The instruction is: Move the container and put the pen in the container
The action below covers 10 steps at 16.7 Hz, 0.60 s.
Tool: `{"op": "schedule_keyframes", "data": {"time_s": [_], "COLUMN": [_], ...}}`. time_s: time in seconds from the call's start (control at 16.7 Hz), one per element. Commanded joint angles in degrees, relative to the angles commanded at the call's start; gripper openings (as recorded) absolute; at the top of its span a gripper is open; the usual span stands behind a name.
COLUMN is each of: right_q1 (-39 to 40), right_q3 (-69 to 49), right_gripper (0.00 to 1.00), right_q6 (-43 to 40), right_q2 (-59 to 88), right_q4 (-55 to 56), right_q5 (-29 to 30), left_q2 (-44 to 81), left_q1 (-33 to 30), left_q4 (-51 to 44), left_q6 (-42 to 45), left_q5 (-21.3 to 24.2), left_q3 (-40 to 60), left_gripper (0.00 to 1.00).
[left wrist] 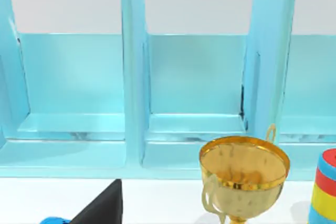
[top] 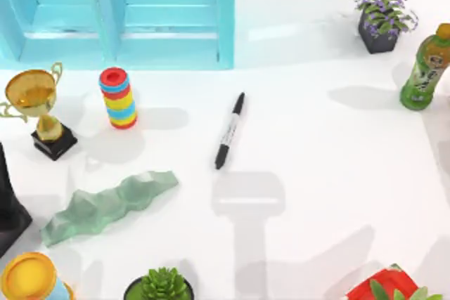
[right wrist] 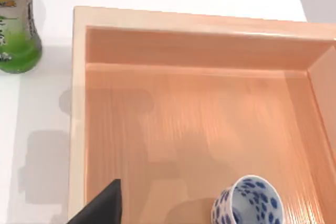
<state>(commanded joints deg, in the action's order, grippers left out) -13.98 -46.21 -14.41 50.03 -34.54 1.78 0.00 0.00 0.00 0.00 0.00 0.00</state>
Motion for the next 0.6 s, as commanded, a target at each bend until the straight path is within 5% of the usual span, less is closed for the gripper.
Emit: {"op": "schedule_keyframes", "data": {"time_s": [0.6], "right_q1": [-11.7], "right_q3": [-39.3], "right_gripper": [1.00], "right_q6": [-10.6], "right_q2": [48.5], "right_q4": [-34.4], "right_q5": [-1.9], "left_q2": [0.0], "left_q1": [0.0], "left_q4": [0.0], "left_q6": [0.0], "left_q5": [0.0], "left_q3": [0.0], "left_gripper": [1.00]}}
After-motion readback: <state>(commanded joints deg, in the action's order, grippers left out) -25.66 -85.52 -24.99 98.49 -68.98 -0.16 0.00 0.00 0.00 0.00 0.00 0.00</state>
